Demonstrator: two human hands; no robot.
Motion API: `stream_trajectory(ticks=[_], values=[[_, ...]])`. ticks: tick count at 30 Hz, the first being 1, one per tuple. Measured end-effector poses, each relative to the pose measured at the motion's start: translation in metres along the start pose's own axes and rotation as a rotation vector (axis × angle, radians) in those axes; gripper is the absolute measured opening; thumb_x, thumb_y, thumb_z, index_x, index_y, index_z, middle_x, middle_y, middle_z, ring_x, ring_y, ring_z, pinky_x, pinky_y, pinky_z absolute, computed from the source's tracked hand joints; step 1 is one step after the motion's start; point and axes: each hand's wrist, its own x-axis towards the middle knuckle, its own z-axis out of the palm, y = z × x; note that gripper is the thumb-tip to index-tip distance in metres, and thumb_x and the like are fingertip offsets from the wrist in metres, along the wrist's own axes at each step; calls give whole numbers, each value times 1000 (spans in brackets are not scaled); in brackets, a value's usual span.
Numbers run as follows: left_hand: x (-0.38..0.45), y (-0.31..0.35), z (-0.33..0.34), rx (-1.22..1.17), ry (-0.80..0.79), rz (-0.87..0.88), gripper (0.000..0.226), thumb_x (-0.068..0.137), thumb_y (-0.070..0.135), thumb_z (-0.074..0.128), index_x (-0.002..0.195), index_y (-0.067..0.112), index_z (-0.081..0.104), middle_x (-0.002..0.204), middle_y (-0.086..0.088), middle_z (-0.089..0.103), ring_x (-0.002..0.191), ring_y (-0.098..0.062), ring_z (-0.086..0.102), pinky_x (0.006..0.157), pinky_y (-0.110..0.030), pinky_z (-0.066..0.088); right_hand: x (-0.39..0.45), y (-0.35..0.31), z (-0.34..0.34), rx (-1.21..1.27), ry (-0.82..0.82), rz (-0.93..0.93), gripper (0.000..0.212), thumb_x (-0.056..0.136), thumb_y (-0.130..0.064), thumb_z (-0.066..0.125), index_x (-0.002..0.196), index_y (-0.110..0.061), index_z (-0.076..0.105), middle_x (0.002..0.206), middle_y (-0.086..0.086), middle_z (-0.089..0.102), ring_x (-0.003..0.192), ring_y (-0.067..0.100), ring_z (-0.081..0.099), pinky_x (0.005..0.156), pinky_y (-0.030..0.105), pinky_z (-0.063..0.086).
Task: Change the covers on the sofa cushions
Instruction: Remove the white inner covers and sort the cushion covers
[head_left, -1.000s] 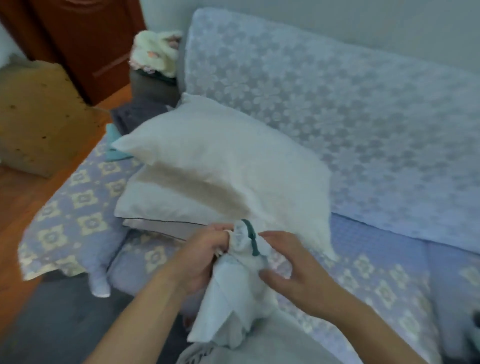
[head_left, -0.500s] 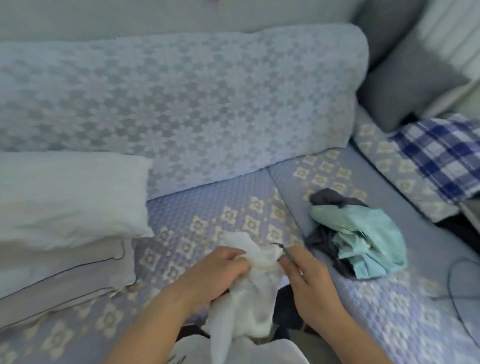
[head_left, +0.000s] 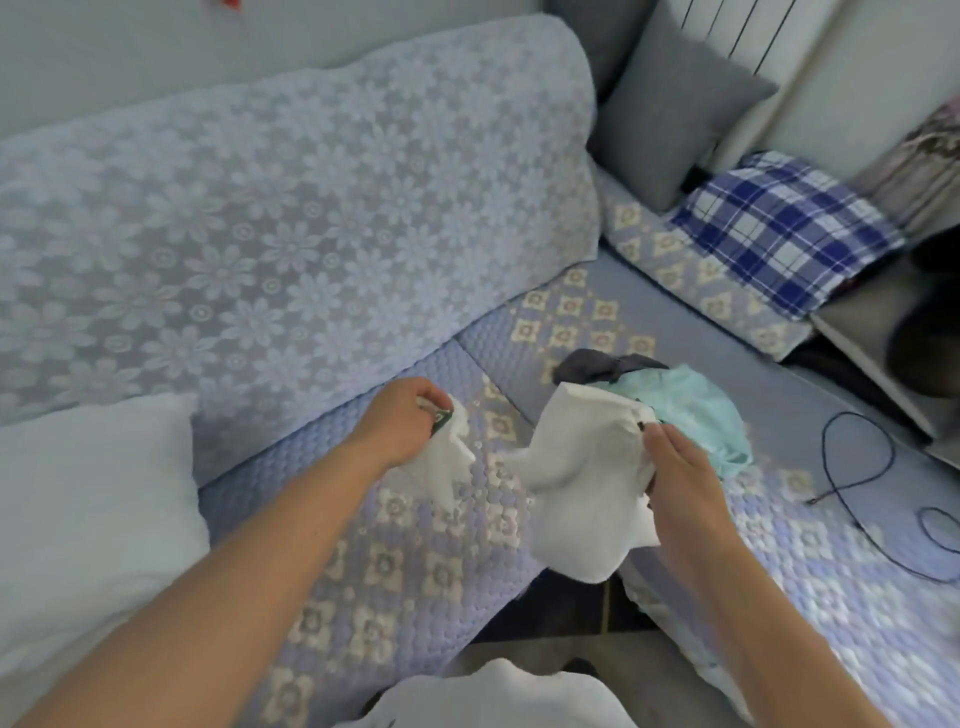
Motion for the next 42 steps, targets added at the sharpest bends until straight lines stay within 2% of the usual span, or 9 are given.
stream_trajectory(ticks=[5,11,14,19,25,28,31,36,42], values=[[26,-70,-10,117,-44,-19,37,98,0,44,119,20,68,118,0,64,103,-20,62,81,-30,51,17,-2,44,60,18,-25,33,101,-38,48,91,-9,60,85,6,53,80,22,48,75,42,37],[26,-214,20,409,-474,-311,40,103,25,46,136,5,55,144,-14,52,131,-30,51,95,-28,40,36,52,109,-14,-86,35,65,82,-69,63,95,-5,58,90,28,52,81,31,48,76,46,37],[11,-250,24,344,-543,-407,36,100,25,50,122,3,66,108,-6,63,112,-26,62,77,-24,45,35,78,128,-6,-35,122,34,100,-41,53,93,-9,65,91,9,60,86,25,52,83,45,44],[-26,-234,13,-4,-443,-517,10,95,18,52,95,19,61,91,-3,61,81,-18,56,73,-27,43,38,102,143,-26,-114,243,31,104,-27,50,98,2,60,94,8,62,90,24,57,99,53,49],[-43,-155,16,-555,-255,-360,77,85,31,82,149,41,40,140,16,52,129,-10,53,108,-36,48,47,64,168,-1,-560,321,27,99,-21,57,93,4,66,87,22,64,81,35,60,74,43,44],[-50,-109,9,-733,-113,-257,61,85,31,80,139,45,55,133,17,65,125,-6,58,109,-36,45,48,34,163,-77,-852,261,25,97,-25,57,85,-3,62,83,19,60,77,33,56,71,38,45],[-66,-67,-4,-707,172,-246,17,95,28,70,107,36,78,111,7,76,112,-14,68,108,-48,48,51,1,151,-133,-950,141,30,102,-18,52,72,-15,55,71,2,48,69,15,46,72,35,40],[-105,-20,-15,-616,428,-188,25,102,23,57,103,33,79,106,4,77,108,-21,68,101,-44,51,47,-32,130,-260,-1064,-46,22,95,-30,58,90,-10,66,96,16,68,90,28,64,102,58,47],[-139,27,-37,-540,348,25,27,103,5,50,95,14,75,103,-1,75,104,-17,68,94,-26,49,26,-47,116,77,-1286,337,41,95,-25,62,136,-27,56,123,14,66,101,36,65,98,52,53]])
